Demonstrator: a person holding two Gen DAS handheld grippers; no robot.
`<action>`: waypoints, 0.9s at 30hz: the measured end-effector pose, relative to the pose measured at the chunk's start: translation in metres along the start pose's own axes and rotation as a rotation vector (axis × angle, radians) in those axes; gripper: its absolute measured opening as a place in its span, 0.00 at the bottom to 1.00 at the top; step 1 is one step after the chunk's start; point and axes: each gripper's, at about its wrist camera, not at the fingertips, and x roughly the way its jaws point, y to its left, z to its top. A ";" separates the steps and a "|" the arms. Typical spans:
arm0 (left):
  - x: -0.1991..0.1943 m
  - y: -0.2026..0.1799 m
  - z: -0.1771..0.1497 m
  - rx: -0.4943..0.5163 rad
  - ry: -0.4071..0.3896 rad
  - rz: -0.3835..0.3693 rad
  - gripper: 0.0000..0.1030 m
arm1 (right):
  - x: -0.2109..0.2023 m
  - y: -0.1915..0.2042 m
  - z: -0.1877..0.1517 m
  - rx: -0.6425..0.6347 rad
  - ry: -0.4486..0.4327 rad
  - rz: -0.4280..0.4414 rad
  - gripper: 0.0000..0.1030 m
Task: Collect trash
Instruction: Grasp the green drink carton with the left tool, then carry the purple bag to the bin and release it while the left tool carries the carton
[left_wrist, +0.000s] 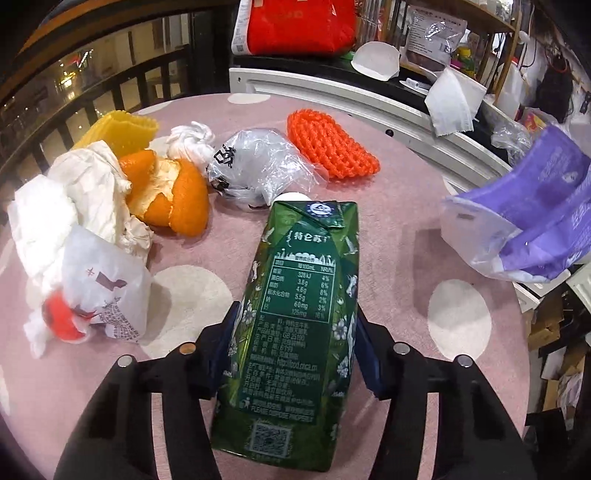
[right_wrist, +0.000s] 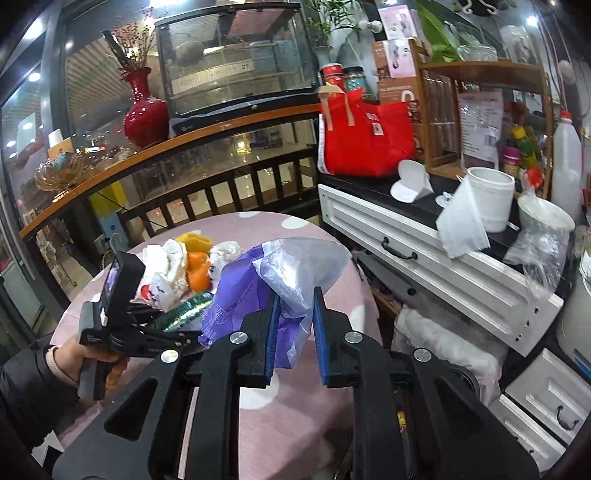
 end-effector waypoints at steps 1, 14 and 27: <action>0.000 -0.003 -0.001 0.000 -0.001 -0.001 0.50 | -0.001 -0.004 -0.003 0.007 0.002 -0.007 0.18; -0.030 -0.043 -0.015 -0.011 -0.122 -0.028 0.47 | -0.029 -0.051 -0.031 0.084 -0.007 -0.082 0.18; -0.074 -0.131 -0.026 0.044 -0.259 -0.212 0.47 | -0.061 -0.105 -0.077 0.049 0.104 -0.328 0.18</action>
